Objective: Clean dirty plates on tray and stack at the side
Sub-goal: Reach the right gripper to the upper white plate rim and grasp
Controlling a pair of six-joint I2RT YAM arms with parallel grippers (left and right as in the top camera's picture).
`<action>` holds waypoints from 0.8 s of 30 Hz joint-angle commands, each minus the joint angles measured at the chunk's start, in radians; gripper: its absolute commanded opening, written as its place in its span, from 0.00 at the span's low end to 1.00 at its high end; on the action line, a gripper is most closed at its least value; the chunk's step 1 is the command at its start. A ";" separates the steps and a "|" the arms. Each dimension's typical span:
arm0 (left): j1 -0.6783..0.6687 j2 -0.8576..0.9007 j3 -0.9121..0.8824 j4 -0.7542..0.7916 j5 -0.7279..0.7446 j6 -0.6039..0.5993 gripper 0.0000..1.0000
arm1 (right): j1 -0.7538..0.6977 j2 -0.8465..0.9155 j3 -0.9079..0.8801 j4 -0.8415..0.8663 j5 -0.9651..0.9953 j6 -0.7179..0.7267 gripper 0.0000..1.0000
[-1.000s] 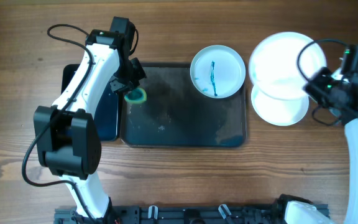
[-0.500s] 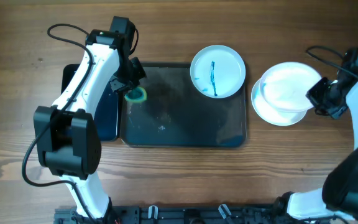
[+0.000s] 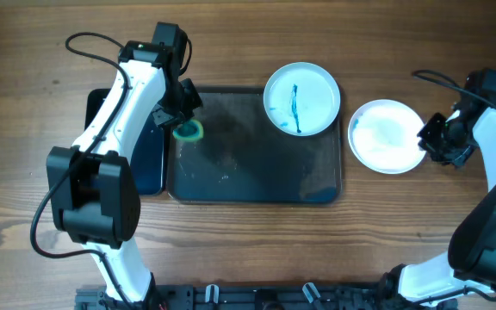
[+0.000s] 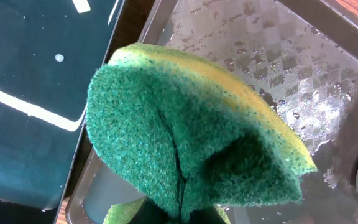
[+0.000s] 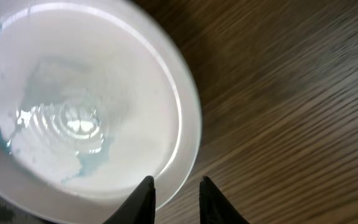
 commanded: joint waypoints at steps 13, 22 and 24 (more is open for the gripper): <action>0.000 -0.029 0.016 0.013 0.011 0.013 0.04 | 0.437 0.010 0.185 0.189 -0.147 -0.187 0.54; 0.000 -0.029 0.016 0.013 0.011 0.013 0.04 | 0.466 0.172 0.185 0.189 -0.161 -0.171 0.47; 0.000 -0.029 0.016 0.011 0.011 0.013 0.04 | 0.468 0.196 0.184 0.174 -0.165 -0.148 0.47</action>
